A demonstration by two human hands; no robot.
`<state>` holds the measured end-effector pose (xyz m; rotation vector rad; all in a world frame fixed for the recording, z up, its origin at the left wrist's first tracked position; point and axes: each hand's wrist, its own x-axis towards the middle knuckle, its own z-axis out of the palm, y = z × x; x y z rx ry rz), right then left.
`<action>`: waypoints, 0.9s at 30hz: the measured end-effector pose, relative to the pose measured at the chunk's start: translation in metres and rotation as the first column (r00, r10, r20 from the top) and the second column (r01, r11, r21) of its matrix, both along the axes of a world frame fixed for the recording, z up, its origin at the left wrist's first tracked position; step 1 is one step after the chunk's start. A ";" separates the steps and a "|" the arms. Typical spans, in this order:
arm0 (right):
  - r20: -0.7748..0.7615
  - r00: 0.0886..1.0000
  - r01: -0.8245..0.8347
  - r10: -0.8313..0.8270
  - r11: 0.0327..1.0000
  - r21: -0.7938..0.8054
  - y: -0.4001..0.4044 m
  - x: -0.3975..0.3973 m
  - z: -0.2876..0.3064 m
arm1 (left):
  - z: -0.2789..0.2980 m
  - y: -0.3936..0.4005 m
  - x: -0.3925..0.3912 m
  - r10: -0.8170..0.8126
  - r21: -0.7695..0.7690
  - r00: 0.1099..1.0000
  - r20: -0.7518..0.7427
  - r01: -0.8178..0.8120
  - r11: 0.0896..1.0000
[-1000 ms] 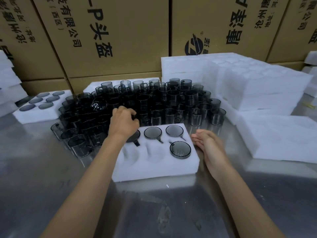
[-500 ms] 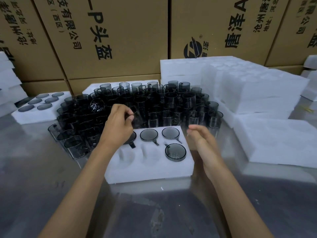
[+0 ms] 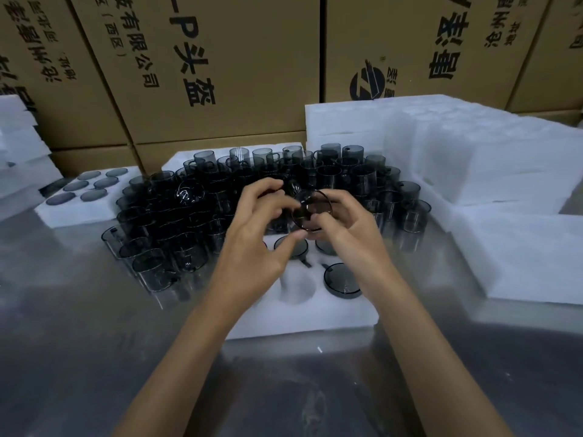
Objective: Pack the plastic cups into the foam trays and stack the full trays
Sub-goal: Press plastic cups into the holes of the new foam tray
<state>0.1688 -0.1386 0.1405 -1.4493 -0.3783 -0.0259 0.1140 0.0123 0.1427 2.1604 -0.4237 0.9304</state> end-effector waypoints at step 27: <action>0.238 0.964 0.053 0.118 0.792 -0.608 -0.006 -0.010 -0.021 | 0.005 0.056 -0.014 -0.070 0.014 0.678 -0.732 0.118 0.993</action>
